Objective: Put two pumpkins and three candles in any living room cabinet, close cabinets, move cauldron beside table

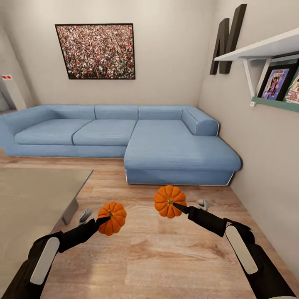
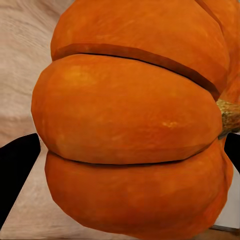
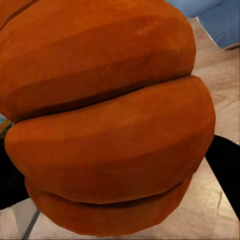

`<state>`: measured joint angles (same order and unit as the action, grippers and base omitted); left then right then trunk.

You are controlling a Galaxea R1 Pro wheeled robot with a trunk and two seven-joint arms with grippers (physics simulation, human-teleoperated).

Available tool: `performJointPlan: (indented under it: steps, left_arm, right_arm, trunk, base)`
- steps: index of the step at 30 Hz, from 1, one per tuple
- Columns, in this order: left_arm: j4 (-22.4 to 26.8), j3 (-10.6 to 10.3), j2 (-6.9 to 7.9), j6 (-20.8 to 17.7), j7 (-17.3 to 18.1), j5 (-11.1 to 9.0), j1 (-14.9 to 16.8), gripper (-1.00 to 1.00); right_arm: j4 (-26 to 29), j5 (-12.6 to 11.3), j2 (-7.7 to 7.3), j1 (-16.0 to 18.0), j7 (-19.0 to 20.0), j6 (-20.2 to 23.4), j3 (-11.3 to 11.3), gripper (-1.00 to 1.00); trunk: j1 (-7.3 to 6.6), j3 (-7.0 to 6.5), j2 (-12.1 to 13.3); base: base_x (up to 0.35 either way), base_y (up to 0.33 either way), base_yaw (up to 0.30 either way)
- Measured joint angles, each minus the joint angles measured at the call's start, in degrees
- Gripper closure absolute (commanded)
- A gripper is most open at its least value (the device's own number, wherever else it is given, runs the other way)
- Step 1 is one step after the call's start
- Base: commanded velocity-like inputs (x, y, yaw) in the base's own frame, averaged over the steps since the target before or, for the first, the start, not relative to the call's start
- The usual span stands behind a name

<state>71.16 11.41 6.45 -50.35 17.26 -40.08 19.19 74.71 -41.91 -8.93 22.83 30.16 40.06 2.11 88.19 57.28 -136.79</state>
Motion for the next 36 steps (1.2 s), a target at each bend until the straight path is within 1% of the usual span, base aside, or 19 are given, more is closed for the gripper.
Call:
performJointPlan:
  steps: [6,21,28,30,32,36]
  left_arm:
    - [0.0,-0.1,-0.01,0.0,-0.2,0.0,0.0,1.00]
    - [0.0,-0.4,-0.01,0.1,-0.3,-0.1,0.0,1.00]
    - [0.0,-0.4,-0.01,0.2,-0.3,0.1,0.0,1.00]
    - [0.0,-0.4,-0.01,0.2,-0.3,0.0,0.0,1.00]
    - [0.0,-0.2,-0.02,0.1,0.0,-0.7,0.0,1.00]
    - [0.0,-0.2,-0.01,0.1,0.1,-0.7,0.0,1.00]
  right_arm:
    - [0.0,0.1,0.00,0.0,0.1,0.0,-0.1,1.00]
    - [-0.3,0.4,0.06,0.0,0.0,-0.1,-0.2,1.00]
    - [-0.9,0.4,0.08,0.0,0.0,-0.2,-0.1,1.00]
    - [-0.9,0.4,0.08,0.0,0.0,-0.2,-0.2,1.00]
    - [-0.8,0.0,0.08,0.0,0.0,-0.1,-0.2,1.00]
    - [-0.8,0.0,0.09,0.0,0.0,-0.1,-0.1,1.00]
  trunk:
    - [0.01,-0.31,0.0]
    - [0.01,-0.35,0.0]
    - [0.02,-0.35,0.0]
    - [0.00,-0.35,0.0]
    - [-0.01,-0.36,0.0]
    - [-0.01,-0.42,0.0]
  base:
    - [-0.275,-0.183,0.191]
    - [-0.287,-0.186,0.006]
    - [-0.329,-0.062,0.000]
    - [-0.163,-0.005,0.000]
    - [-0.056,-0.002,0.000]
    - [-0.123,-0.020,0.142]
